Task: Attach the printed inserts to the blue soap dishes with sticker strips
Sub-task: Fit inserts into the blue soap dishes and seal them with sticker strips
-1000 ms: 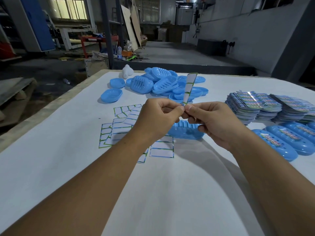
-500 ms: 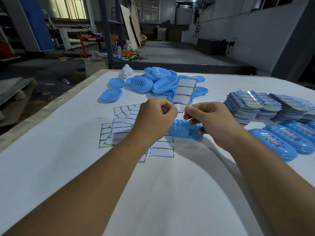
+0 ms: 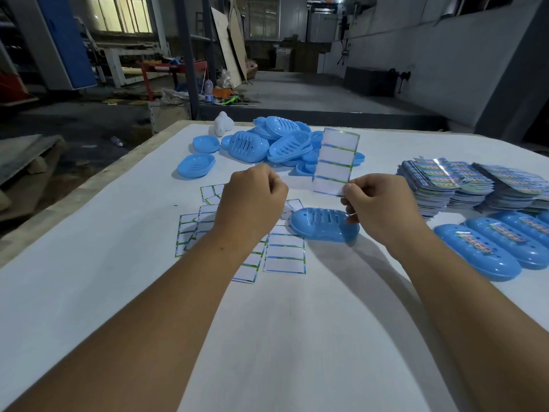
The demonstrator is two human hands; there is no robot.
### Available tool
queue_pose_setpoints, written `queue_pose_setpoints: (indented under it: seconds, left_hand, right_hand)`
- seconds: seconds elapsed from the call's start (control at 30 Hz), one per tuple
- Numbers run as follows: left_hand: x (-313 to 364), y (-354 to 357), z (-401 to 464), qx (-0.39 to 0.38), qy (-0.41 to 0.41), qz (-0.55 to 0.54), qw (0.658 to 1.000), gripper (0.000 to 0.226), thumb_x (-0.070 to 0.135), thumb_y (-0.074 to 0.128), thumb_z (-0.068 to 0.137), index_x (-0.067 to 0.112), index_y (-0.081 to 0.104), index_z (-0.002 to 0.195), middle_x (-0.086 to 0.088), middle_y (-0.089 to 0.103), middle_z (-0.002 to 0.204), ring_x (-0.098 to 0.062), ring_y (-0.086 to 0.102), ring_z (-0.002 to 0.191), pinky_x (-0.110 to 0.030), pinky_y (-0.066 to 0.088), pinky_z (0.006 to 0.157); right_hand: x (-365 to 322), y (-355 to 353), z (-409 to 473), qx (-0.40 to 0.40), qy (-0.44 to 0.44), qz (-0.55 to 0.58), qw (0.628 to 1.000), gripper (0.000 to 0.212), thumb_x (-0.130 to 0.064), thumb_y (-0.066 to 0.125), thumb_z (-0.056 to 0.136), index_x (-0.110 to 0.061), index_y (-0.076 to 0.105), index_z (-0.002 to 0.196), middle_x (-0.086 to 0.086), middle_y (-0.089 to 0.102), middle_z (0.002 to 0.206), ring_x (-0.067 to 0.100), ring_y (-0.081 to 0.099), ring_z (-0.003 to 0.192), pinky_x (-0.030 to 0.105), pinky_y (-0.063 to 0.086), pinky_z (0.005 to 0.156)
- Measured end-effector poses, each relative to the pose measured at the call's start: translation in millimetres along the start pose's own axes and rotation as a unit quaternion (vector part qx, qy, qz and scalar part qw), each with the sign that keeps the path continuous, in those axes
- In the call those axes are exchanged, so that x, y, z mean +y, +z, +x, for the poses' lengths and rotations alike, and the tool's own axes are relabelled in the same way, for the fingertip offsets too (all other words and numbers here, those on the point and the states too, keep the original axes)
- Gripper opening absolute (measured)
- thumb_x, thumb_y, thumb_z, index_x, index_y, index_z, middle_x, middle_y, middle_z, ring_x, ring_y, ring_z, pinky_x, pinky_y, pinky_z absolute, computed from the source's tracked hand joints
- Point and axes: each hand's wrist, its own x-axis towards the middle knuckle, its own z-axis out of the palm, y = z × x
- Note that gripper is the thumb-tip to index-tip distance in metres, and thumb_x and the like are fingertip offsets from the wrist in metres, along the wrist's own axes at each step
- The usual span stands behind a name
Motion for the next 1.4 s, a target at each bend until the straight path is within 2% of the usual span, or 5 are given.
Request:
queue_pose_setpoints:
  seconds: [0.2, 0.43, 0.7, 1.0, 1.4]
  left_hand:
    - [-5.3, -9.7, 5.7, 0.048, -0.014, 0.049, 0.998, 0.017, 0.024, 0.055, 0.092, 0.017, 0.060, 0.077, -0.002, 0.063, 0.071, -0.020, 0.056, 0.066, -0.028, 0.038, 0.058]
    - [-1.6, -16.9, 6.9, 0.087, 0.000, 0.063, 0.994, 0.018, 0.028, 0.058, 0.091, 0.015, 0.070, 0.086, -0.003, 0.069, 0.075, -0.022, 0.061, 0.069, -0.030, 0.048, 0.060]
    - [-12.7, -30.5, 14.1, 0.122, -0.013, 0.117, 0.986, 0.017, 0.027, 0.056, 0.092, 0.016, 0.068, 0.089, -0.003, 0.066, 0.076, -0.022, 0.050, 0.068, -0.031, 0.034, 0.057]
    - [-7.7, -26.5, 7.8, 0.097, 0.002, 0.053, 0.994, 0.018, 0.026, 0.060, 0.089, 0.019, 0.063, 0.105, 0.001, 0.067, 0.087, -0.021, 0.058, 0.081, -0.032, 0.043, 0.065]
    - [8.6, -3.7, -11.2, 0.021, 0.089, 0.031, 0.995, 0.033, 0.035, 0.068, 0.087, 0.030, 0.052, 0.116, 0.015, 0.064, 0.082, -0.012, 0.056, 0.074, -0.027, 0.039, 0.060]
  right_hand:
    - [-6.3, -0.5, -3.2, -0.019, 0.013, 0.022, 0.999, 0.029, -0.010, 0.059, 0.090, -0.010, 0.072, 0.064, -0.005, 0.066, 0.055, 0.008, 0.058, 0.045, 0.032, 0.058, 0.058]
    - [-34.6, 26.2, -32.5, -0.239, 0.069, 0.034, 0.968, 0.027, -0.015, 0.072, 0.083, -0.001, 0.072, 0.060, 0.013, 0.067, 0.059, 0.017, 0.056, 0.044, 0.021, 0.049, 0.044]
    - [-40.3, 19.8, -33.1, -0.163, 0.108, 0.020, 0.980, 0.026, -0.017, 0.064, 0.079, -0.005, 0.068, 0.057, 0.009, 0.063, 0.055, 0.019, 0.053, 0.041, 0.022, 0.047, 0.045]
    - [-45.2, 33.5, -47.4, -0.335, 0.085, -0.016, 0.938, 0.038, -0.017, 0.073, 0.084, -0.013, 0.066, 0.047, 0.006, 0.061, 0.050, 0.015, 0.049, 0.037, 0.017, 0.040, 0.038]
    - [-44.0, 22.4, -32.4, -0.133, 0.036, 0.099, 0.986, 0.018, -0.021, 0.069, 0.093, -0.015, 0.079, 0.080, 0.002, 0.075, 0.075, 0.005, 0.062, 0.057, 0.020, 0.050, 0.048]
